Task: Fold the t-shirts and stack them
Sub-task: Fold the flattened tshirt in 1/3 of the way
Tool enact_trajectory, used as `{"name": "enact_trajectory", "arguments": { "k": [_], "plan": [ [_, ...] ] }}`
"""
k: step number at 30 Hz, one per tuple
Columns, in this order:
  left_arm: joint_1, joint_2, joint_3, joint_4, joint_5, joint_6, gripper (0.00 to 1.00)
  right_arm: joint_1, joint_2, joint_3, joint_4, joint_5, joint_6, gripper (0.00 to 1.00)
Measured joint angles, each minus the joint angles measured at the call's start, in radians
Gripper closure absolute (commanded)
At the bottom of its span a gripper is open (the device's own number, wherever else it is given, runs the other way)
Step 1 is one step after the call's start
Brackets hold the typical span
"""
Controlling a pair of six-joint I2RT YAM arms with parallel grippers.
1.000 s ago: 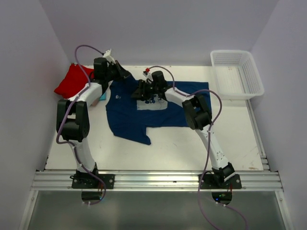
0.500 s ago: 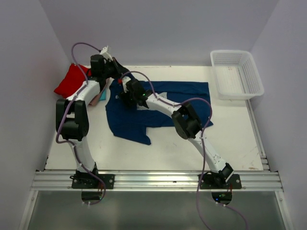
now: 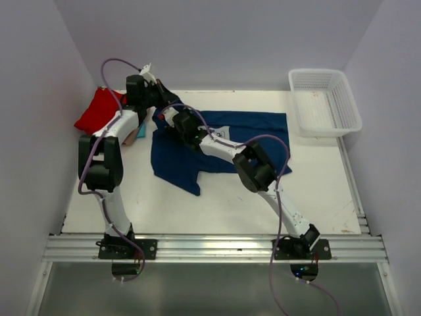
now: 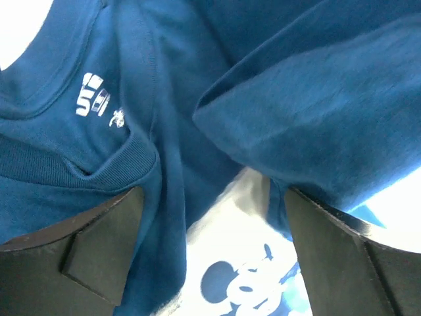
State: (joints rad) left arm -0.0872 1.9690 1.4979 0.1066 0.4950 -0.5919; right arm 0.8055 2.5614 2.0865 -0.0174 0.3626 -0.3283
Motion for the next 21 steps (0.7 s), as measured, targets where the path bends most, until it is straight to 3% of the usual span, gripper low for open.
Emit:
{"name": "enact_trajectory", "arguments": {
  "k": [6, 15, 21],
  "plan": [
    [0.003, 0.001, 0.000, -0.019, 0.000, 0.002, 1.00, 0.006, -0.019, -0.134, 0.236, 0.035, -0.101, 0.06],
    [0.008, 0.013, 0.000, -0.029, 0.000, 0.001, 1.00, 0.011, -0.292, -0.526, 0.383, -0.072, -0.052, 0.07],
    [0.008, 0.013, 0.000, -0.034, -0.001, 0.001, 1.00, 0.013, -0.359, -0.475, 0.399, -0.128, -0.015, 0.06]
  ]
}}
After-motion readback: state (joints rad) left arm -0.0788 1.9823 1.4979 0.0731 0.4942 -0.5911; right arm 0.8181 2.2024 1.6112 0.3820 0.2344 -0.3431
